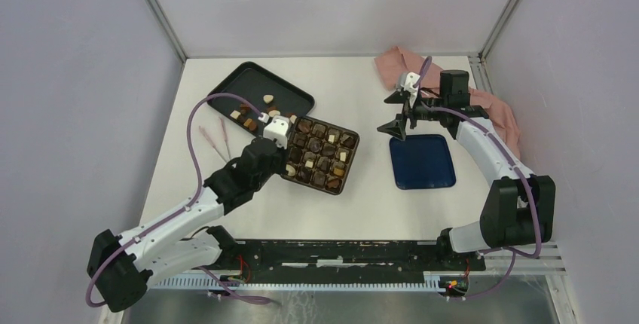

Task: Pack the chocolate
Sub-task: Pick up the packing box from the center of the board, then place the packing box at the center of the board.

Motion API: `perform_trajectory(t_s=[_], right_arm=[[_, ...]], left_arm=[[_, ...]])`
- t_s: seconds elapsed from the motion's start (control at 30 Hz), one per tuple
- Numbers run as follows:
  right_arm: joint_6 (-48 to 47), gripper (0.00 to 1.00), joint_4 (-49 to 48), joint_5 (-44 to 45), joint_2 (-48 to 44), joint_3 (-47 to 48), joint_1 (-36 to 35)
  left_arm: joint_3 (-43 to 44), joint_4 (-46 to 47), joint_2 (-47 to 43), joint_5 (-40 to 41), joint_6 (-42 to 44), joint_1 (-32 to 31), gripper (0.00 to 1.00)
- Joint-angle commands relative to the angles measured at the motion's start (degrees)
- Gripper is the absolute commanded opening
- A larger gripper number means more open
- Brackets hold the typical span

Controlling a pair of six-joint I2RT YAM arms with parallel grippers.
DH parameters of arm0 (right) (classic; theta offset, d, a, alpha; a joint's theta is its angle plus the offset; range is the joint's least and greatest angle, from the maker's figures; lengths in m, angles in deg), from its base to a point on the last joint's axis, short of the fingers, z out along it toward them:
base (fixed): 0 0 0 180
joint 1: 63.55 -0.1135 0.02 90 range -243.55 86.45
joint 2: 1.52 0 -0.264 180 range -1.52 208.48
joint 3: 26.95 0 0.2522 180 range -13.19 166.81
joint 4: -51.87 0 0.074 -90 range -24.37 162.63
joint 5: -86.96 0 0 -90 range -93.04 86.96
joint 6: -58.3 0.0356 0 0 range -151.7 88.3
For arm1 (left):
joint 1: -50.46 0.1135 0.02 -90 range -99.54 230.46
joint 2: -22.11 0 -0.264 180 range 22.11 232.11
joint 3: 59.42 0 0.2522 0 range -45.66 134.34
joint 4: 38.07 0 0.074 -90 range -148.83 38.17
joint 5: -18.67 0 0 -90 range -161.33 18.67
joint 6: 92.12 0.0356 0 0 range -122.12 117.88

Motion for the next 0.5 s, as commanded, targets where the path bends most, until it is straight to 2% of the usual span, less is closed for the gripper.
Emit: perform_trajectory(t_s=[0.0,0.27,0.47], right_arm=[[1.42,0.98,-2.42,-1.11,-0.69,-0.2,0.51],[1.47,0.98,-2.59,-0.1,0.18,-0.5,0.79],[1.79,0.98,-3.64,1.19,0.05,-1.06,1.01]], left_arm=[[0.82,10.62,-4.1,6.68,2.91,-2.37,0.02],[0.3,13.52,-3.92,10.98,5.66,-5.44,0.02],[-0.2,15.12,-1.87,10.88,5.33,-5.66,0.02]])
